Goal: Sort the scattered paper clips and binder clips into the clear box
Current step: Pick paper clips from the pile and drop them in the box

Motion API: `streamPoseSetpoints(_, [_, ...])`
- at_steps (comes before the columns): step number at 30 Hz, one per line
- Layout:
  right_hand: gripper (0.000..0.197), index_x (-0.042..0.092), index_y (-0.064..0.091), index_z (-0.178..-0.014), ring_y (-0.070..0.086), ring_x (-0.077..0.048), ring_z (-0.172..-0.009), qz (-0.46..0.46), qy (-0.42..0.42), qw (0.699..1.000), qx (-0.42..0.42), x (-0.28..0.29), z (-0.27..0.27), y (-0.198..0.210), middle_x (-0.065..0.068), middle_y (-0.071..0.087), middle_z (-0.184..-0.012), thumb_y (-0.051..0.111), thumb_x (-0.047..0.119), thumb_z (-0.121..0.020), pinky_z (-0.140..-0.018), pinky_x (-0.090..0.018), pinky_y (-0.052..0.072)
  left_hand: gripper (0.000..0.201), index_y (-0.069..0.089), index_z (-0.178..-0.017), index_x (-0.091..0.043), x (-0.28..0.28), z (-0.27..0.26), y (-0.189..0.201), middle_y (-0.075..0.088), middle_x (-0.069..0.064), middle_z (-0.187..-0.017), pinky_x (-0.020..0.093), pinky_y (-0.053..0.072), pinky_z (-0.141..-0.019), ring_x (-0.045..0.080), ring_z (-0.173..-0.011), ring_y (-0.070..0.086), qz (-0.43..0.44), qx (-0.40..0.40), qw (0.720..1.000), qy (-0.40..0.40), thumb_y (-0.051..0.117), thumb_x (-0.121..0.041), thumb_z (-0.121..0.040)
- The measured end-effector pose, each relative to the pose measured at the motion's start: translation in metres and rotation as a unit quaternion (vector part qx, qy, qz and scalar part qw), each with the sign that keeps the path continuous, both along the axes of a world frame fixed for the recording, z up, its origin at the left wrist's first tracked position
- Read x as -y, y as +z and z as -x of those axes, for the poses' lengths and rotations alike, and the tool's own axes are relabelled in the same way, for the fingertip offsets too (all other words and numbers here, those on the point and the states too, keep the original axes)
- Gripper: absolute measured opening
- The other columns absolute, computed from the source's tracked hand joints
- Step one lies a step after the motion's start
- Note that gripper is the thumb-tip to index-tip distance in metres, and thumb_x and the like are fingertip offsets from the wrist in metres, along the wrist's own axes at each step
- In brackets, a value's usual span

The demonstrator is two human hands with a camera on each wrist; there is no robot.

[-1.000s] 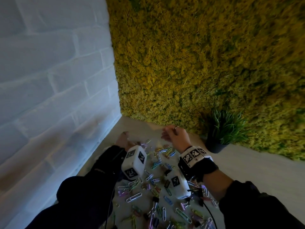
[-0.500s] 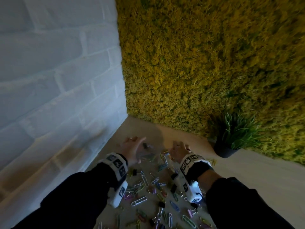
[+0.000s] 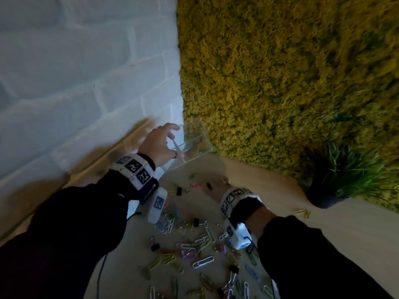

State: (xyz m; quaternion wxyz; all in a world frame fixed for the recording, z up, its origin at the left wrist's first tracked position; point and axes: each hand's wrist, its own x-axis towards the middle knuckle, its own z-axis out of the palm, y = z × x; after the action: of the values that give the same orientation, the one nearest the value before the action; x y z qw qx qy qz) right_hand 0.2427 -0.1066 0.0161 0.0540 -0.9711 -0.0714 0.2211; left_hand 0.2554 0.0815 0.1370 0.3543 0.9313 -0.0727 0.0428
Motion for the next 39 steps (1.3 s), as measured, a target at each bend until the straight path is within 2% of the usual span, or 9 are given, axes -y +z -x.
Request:
streamPoseSetpoints(5, [0.05,0.014,0.02,-0.146,0.021,-0.042,-0.138,0.028,0.041,0.999,-0.023,-0.017,0.033,-0.004,-0.017,0.016,-0.153,0.035,0.017,-0.098,-0.111,-0.052,0.026,0.07,0.05,-0.123,-0.028,-0.008,0.001,0.003,0.054,-0.004,-0.104,0.021,0.037,-0.063,0.015,-0.088,0.05,0.009,-0.007,1.0,-0.005,0.084,-0.024,-0.063])
streamPoseSetpoints(8, [0.048,0.02,0.03,-0.142,0.021,-0.04,-0.138,-0.007,0.006,0.999,0.03,-0.033,0.002,0.005,-0.014,0.016,-0.153,0.038,0.032,-0.097,-0.112,-0.051,0.027,0.07,0.05,-0.124,-0.028,-0.011,0.005,0.004,0.055,-0.007,-0.104,0.023,0.037,-0.067,0.014,-0.087,0.05,0.005,-0.007,1.0,0.001,0.084,-0.026,-0.063])
streamPoseSetpoints(12, [0.065,0.017,0.009,-0.15,-0.004,-0.033,-0.146,-0.01,0.043,0.999,-0.009,-0.059,-0.033,-0.001,-0.01,-0.005,-0.159,0.028,0.049,-0.097,-0.119,-0.048,0.007,0.071,0.05,-0.124,-0.028,-0.016,0.007,0.006,0.054,-0.007,-0.102,0.026,0.038,-0.076,0.015,-0.088,0.051,0.003,-0.015,1.0,0.009,0.084,-0.026,-0.062])
streamPoseSetpoints(16, [0.057,0.008,0.017,-0.147,0.007,-0.038,-0.144,0.058,0.08,0.994,-0.041,-0.065,-0.015,-0.021,-0.018,0.005,-0.157,0.028,0.038,-0.099,-0.116,-0.053,0.011,0.072,0.051,-0.125,-0.026,-0.02,0.009,0.006,0.054,-0.005,-0.102,0.029,0.043,-0.078,0.016,-0.087,0.05,0.011,-0.019,1.0,-0.008,0.085,-0.023,-0.062])
streamPoseSetpoints(23, [0.045,0.009,0.038,-0.139,0.029,-0.037,-0.138,-0.04,0.095,0.994,0.021,-0.079,-0.011,-0.014,-0.016,0.026,-0.152,0.042,0.025,-0.096,-0.113,-0.05,0.027,0.072,0.05,-0.125,-0.027,-0.02,0.008,0.005,0.054,-0.006,-0.101,0.029,0.044,-0.078,0.016,-0.086,0.052,0.003,-0.014,1.0,-0.009,0.085,-0.026,-0.062])
streamPoseSetpoints(29, [0.06,0.01,0.022,-0.147,0.011,-0.031,-0.145,0.044,0.254,0.966,0.025,-0.057,0.029,-0.036,-0.01,0.011,-0.158,0.036,0.04,-0.097,-0.113,-0.059,0.016,0.07,0.049,-0.126,-0.026,-0.011,0.005,-0.016,0.052,-0.004,-0.105,0.029,0.04,-0.075,0.016,-0.088,0.05,-0.015,-0.059,0.998,-0.029,0.083,-0.021,-0.065])
streamPoseSetpoints(34, [0.061,0.009,0.062,-0.12,0.046,-0.035,-0.13,-0.023,0.333,0.939,0.081,-0.008,0.101,-0.031,-0.017,0.047,-0.142,0.024,0.05,-0.095,-0.105,-0.064,0.03,0.072,0.047,-0.13,-0.026,0.019,0.01,-0.052,0.052,-0.001,-0.109,0.03,0.041,-0.079,0.019,-0.101,0.05,-0.055,-0.086,0.992,-0.076,0.079,-0.014,-0.067])
streamPoseSetpoints(37, [0.043,0.001,0.06,-0.118,0.047,-0.031,-0.127,-0.119,0.252,0.959,0.045,0.014,0.109,-0.001,-0.019,0.052,-0.134,0.031,0.028,-0.101,-0.113,-0.044,0.028,0.077,0.046,-0.131,-0.027,0.037,0.01,-0.074,0.055,0.0,-0.114,0.034,0.046,-0.085,0.02,-0.105,0.052,-0.086,-0.096,0.988,-0.091,0.081,-0.016,-0.064])
streamPoseSetpoints(39, [0.039,0.004,0.064,-0.108,0.059,-0.03,-0.109,-0.166,0.156,0.97,0.09,0.035,0.099,0.009,-0.016,0.062,-0.118,0.036,0.028,-0.098,-0.099,-0.042,0.044,0.075,0.048,-0.131,-0.024,0.043,0.009,-0.083,0.057,0.003,-0.116,0.035,0.047,-0.084,0.022,-0.106,0.053,-0.089,-0.089,0.987,-0.097,0.08,-0.014,-0.064])
